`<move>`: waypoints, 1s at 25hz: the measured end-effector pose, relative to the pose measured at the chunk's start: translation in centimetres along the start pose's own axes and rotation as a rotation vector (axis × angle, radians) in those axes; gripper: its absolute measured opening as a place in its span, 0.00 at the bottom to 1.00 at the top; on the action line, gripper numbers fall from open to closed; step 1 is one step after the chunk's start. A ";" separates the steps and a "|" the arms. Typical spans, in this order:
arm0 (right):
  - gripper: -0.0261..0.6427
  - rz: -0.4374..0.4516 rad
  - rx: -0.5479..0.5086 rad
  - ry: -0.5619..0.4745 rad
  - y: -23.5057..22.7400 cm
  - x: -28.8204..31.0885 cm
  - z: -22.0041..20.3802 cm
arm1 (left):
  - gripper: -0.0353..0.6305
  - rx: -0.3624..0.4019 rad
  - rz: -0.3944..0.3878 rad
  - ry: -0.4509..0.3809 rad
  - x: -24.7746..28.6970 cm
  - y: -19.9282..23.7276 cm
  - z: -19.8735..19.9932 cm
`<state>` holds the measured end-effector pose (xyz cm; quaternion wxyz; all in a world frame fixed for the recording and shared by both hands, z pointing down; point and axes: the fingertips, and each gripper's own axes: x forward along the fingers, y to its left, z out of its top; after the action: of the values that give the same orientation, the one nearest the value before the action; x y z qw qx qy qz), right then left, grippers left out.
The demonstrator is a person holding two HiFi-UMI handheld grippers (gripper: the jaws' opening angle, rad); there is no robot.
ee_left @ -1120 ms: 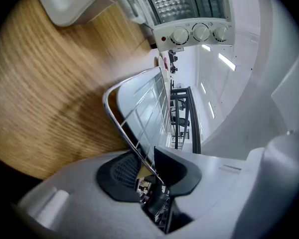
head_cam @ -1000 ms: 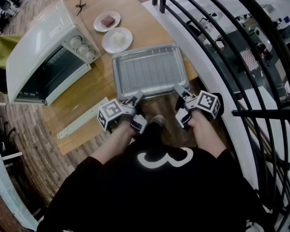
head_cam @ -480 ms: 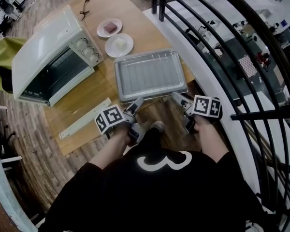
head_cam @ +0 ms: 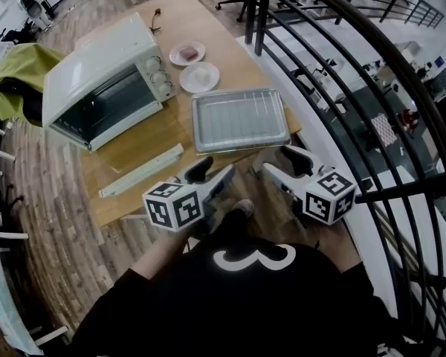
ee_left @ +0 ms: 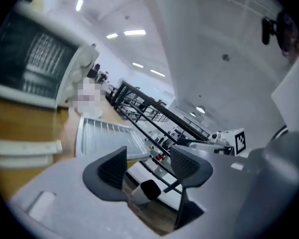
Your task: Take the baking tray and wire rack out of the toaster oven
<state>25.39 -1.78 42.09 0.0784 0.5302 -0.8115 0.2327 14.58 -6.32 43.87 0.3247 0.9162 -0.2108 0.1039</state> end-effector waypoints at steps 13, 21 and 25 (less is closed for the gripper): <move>0.04 0.259 -0.219 -0.273 15.6 -7.2 8.0 | 0.07 0.436 -0.102 -0.188 -12.0 -12.4 6.0; 0.04 0.271 -0.244 -0.313 17.5 -8.3 7.8 | 0.07 0.453 -0.152 -0.191 -12.9 -14.4 4.9; 0.04 0.267 -0.225 -0.303 17.1 -8.1 7.3 | 0.07 0.453 -0.158 -0.189 -12.7 -14.5 4.7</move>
<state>14.31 7.14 27.61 -0.0172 0.4350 -0.8978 0.0666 10.11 4.87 28.12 0.0971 0.9848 -0.1393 0.0370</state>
